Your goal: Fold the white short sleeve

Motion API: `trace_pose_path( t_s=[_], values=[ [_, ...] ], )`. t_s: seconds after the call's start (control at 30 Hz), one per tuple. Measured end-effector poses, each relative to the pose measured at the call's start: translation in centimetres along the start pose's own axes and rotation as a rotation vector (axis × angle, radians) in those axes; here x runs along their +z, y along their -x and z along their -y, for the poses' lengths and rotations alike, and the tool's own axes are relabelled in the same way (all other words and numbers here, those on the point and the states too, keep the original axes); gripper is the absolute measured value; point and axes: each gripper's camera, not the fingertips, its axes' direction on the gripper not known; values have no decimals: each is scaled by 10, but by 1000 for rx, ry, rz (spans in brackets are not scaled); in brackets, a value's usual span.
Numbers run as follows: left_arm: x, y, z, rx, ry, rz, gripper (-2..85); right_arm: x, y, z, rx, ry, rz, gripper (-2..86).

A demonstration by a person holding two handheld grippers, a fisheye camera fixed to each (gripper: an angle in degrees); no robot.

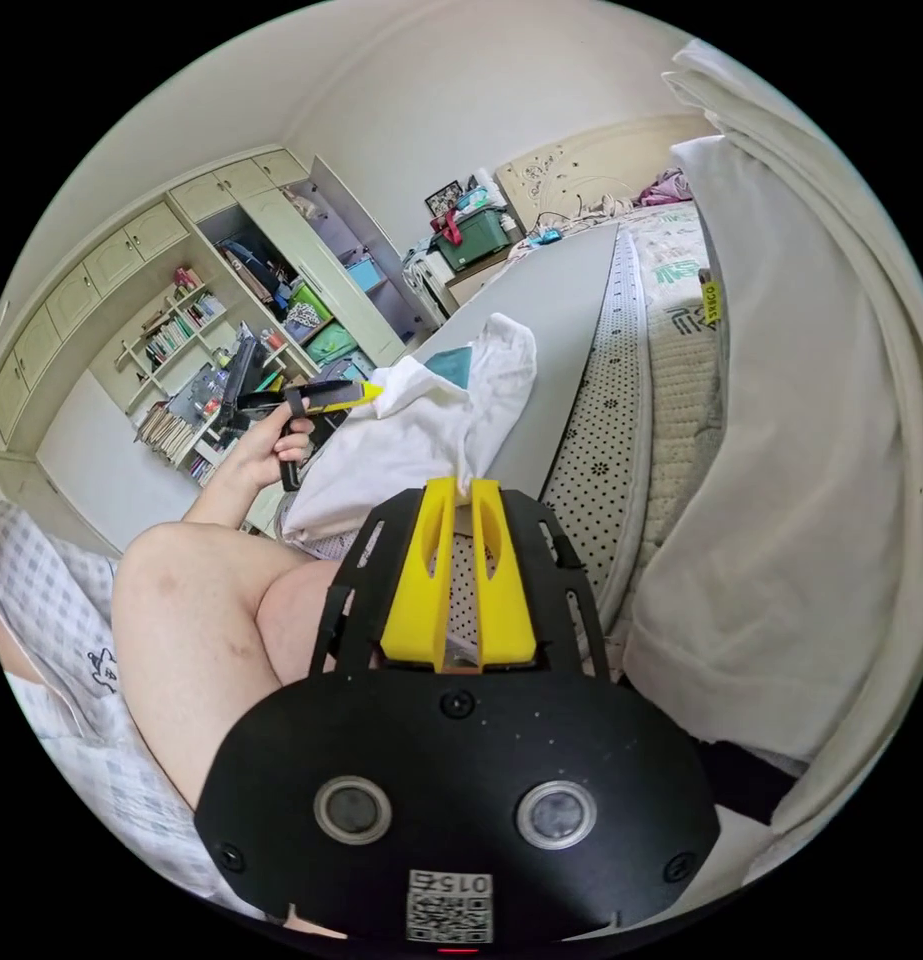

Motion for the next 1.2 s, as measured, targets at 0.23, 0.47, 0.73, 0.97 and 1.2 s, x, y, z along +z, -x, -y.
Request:
trace_pose_path(
  t_s=[0.23,0.47,0.73,0.97,1.2],
  values=[
    [-10,-17,82,71,-181,-113,-1,2,-1,-2,9,-14,17,17],
    [12,-29,125,104,-124,-225,99,-4,0,-2,-8,-10,-6,45],
    [-78,-41,-72,351,-61,-113,103,-22,1,-3,-147,-3,-46,65],
    [-103,-92,-222,450,-56,175,83,2,10,19,-272,134,-22,81],
    [-95,-138,-232,690,-81,145,84,21,14,34,-219,204,-44,75]
  ],
)
